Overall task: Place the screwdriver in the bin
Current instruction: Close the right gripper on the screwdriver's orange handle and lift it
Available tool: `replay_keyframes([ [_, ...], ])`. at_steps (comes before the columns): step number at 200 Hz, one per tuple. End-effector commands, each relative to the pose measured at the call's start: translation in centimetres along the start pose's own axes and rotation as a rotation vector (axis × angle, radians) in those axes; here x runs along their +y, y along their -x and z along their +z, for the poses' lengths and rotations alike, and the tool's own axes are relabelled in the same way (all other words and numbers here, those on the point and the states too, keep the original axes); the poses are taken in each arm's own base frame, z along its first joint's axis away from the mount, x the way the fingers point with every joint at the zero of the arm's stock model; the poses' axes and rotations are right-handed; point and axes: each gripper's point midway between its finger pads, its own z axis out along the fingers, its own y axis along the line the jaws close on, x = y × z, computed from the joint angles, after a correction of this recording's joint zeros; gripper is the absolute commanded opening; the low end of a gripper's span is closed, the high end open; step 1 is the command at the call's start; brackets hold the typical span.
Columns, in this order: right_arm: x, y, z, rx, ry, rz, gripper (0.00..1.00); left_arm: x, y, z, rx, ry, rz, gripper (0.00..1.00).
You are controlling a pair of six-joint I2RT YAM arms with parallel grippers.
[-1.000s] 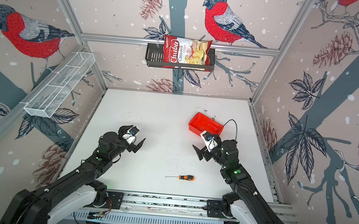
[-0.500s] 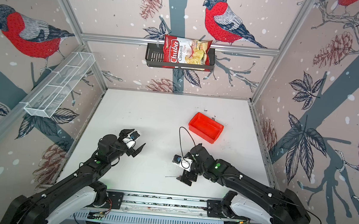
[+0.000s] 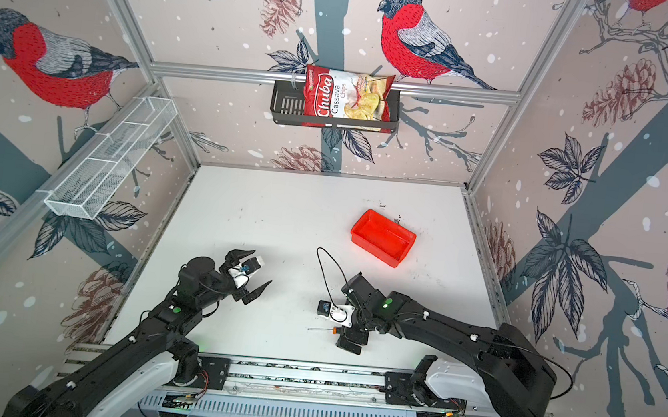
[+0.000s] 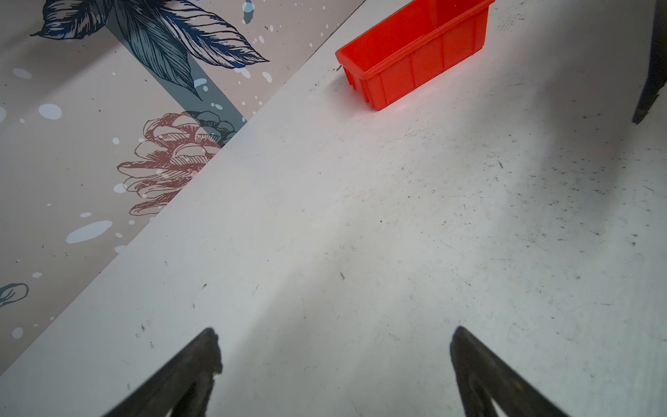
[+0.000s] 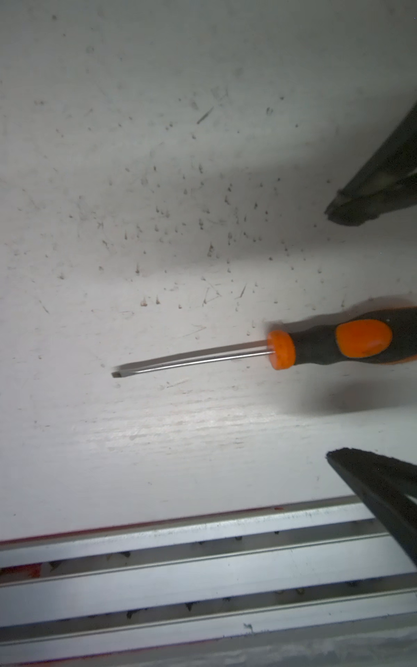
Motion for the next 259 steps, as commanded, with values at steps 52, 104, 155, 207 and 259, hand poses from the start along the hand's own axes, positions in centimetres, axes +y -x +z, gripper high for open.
replay_keyframes([
  [52, -0.5, -1.3, 0.9, 0.037, -0.017, -0.011, 0.93, 0.1, 0.3, 0.0, -0.044, 0.017, -0.037, 0.98],
  [104, -0.3, -2.1, 1.0, 0.059, -0.009, -0.011, 0.6, -0.1, 0.1, 0.1, -0.037, 0.013, -0.044, 0.98],
  [155, 0.2, -3.2, 1.0, 0.097, 0.012, 0.011, 0.44, -0.1, 0.1, 0.2, -0.046, 0.015, -0.05, 0.98],
  [207, -0.1, -3.2, 0.6, 0.109, 0.011, 0.029, 0.26, 0.2, 0.2, 0.2, -0.05, 0.024, -0.044, 0.98],
  [259, -0.5, -3.2, 0.4, 0.1, 0.006, 0.066, 0.18, -0.4, 0.4, 0.3, -0.038, -0.024, -0.027, 0.98],
])
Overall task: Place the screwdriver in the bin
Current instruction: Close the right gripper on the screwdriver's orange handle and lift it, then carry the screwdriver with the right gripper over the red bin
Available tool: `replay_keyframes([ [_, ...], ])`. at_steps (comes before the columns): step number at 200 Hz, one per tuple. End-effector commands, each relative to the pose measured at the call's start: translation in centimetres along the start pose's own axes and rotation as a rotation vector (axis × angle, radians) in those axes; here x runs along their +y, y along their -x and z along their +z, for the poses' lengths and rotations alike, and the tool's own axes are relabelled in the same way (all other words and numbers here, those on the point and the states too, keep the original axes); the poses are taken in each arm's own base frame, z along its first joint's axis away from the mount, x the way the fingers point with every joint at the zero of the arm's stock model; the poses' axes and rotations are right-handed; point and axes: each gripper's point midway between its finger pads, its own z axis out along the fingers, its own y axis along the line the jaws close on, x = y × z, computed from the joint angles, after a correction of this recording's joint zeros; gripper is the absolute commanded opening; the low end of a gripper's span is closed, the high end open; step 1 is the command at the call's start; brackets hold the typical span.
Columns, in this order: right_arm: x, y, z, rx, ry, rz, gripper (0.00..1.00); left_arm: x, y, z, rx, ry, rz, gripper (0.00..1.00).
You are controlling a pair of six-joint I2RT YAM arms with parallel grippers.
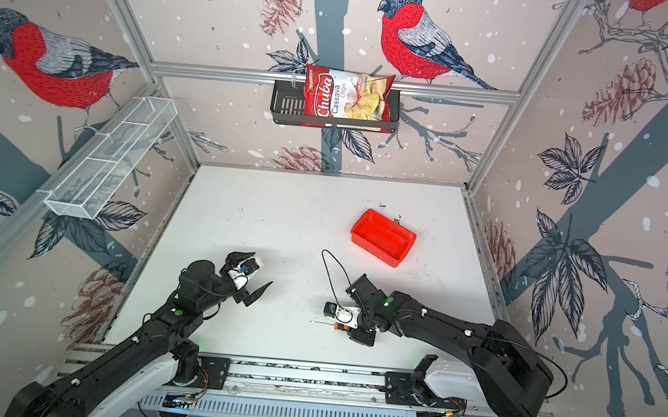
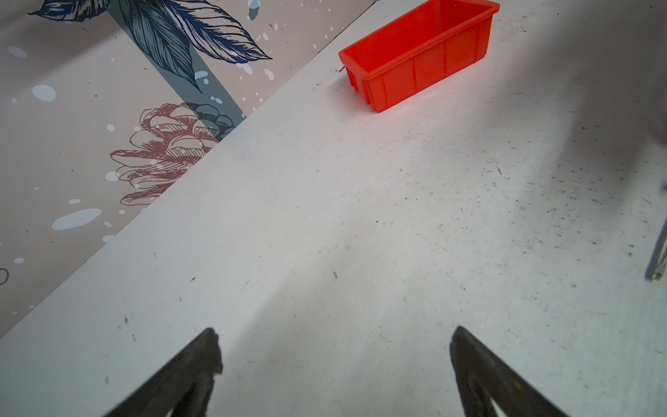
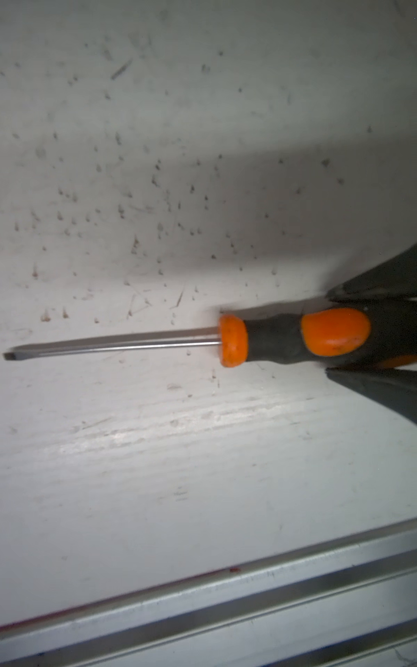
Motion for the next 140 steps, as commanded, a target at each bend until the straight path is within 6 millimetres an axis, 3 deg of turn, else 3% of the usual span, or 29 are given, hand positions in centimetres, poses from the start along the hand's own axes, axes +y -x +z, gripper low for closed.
replay_keyframes([
  [1, 0.2, 0.0, -0.2, 0.001, 0.014, 0.02, 0.18, -0.3, 0.8, 0.0, -0.019, -0.033, 0.024, 0.98],
  [51, -3.0, 2.2, -1.8, -0.11, -0.081, 0.13, 0.15, -0.3, 2.3, 0.1, -0.06, -0.06, 0.006, 0.99],
  [101, -8.3, 4.7, -5.5, -0.281, -0.281, 0.289, 0.14, -1.1, 5.8, 0.4, -0.122, -0.107, 0.018, 0.98],
  [140, -10.7, 5.8, -8.0, -0.383, -0.379, 0.366, 0.14, -2.6, 8.0, 1.7, -0.141, -0.153, 0.021, 0.98],
])
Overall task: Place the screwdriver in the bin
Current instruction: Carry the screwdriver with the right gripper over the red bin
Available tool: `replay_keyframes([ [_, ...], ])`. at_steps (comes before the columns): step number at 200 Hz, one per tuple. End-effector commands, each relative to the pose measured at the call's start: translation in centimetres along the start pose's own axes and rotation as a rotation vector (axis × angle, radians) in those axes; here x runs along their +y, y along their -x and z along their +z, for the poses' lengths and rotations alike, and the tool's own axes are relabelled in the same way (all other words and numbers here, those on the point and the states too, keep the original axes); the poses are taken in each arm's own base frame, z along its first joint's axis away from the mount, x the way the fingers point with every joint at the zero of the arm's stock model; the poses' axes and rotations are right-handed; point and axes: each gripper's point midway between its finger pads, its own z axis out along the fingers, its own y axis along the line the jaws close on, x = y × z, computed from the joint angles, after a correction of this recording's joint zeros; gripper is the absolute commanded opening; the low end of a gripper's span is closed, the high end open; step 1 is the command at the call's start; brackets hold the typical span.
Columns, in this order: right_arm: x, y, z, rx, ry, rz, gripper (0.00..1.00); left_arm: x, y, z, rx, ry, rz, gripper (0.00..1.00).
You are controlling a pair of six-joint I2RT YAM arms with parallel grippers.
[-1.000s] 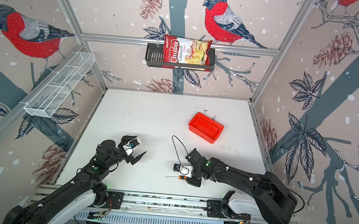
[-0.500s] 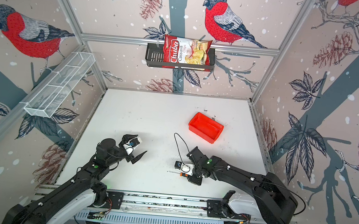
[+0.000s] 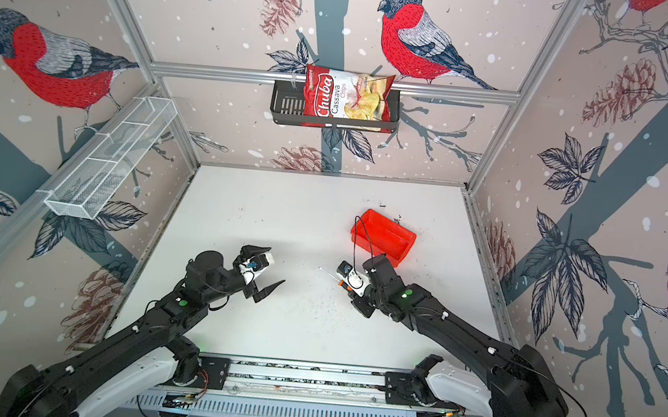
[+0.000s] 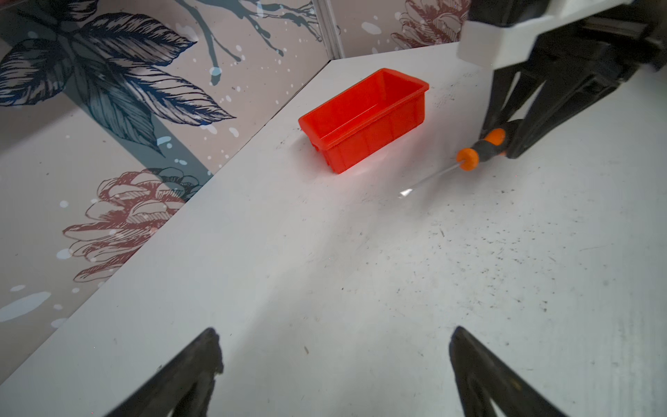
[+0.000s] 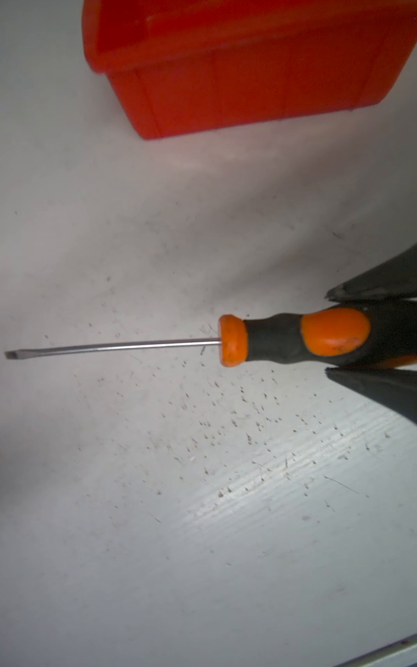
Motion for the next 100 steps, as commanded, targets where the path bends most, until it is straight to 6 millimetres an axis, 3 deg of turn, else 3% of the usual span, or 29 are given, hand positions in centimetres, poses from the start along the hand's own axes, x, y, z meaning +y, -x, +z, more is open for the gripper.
replay_keyframes([
  [1, -1.8, 2.6, -0.9, -0.103, -0.076, 0.068, 0.14, 0.2, 1.8, 0.8, -0.034, 0.007, -0.008, 0.98],
  [39, -3.4, 4.4, -2.1, -0.162, -0.135, 0.094, 0.14, -1.0, 3.5, 2.7, -0.061, -0.039, -0.001, 0.98],
  [100, -7.1, 4.2, -3.8, -0.144, -0.22, 0.056, 0.15, -2.5, 5.7, 5.5, -0.106, -0.078, -0.025, 0.98],
])
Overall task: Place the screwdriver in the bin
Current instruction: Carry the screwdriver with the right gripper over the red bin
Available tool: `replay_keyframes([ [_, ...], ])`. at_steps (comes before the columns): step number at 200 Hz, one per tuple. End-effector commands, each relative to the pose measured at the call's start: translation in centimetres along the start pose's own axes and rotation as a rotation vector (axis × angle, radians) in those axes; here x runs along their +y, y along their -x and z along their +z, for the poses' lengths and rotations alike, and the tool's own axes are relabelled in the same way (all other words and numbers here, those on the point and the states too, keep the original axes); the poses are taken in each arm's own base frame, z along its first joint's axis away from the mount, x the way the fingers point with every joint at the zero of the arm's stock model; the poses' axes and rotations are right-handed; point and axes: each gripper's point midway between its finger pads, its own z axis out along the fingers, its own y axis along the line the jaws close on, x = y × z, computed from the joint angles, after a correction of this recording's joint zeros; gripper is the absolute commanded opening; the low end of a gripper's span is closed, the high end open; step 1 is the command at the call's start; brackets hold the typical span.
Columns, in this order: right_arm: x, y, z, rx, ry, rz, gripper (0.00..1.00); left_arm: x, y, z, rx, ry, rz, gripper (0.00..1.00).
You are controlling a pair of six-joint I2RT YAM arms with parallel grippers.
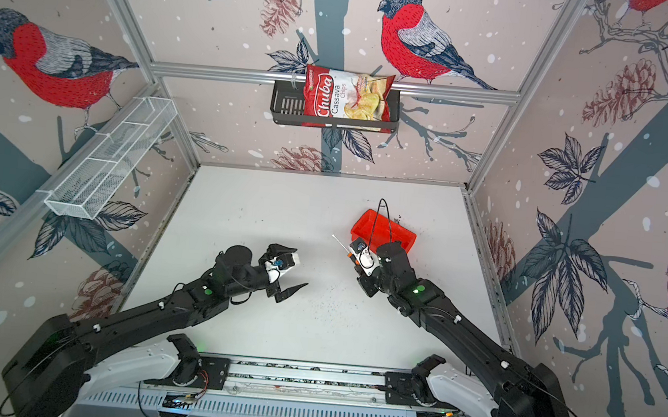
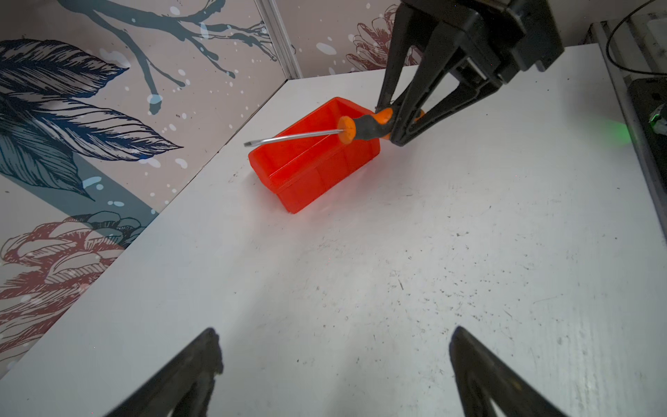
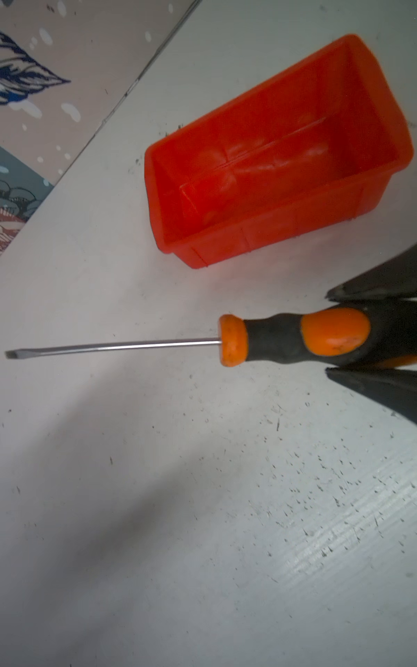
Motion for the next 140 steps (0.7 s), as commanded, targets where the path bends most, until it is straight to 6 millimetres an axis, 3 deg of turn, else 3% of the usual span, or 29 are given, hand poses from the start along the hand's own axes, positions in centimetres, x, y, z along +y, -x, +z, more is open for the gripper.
replay_keyframes([
  [1, -1.3, 0.4, -0.3, -0.002, -0.029, -0.041, 0.15, 0.9, 2.5, 0.8, -0.083, 0.041, -0.011, 0.98],
  [77, -8.2, 0.2, -0.4, 0.051, -0.146, -0.051, 0.15, 0.7, 5.7, 4.5, -0.218, 0.053, -0.127, 0.98],
  [140, -13.7, -2.9, 0.8, 0.227, -0.241, -0.136, 0.15, 0.2, 6.8, 8.0, -0.258, 0.055, -0.138, 0.98],
])
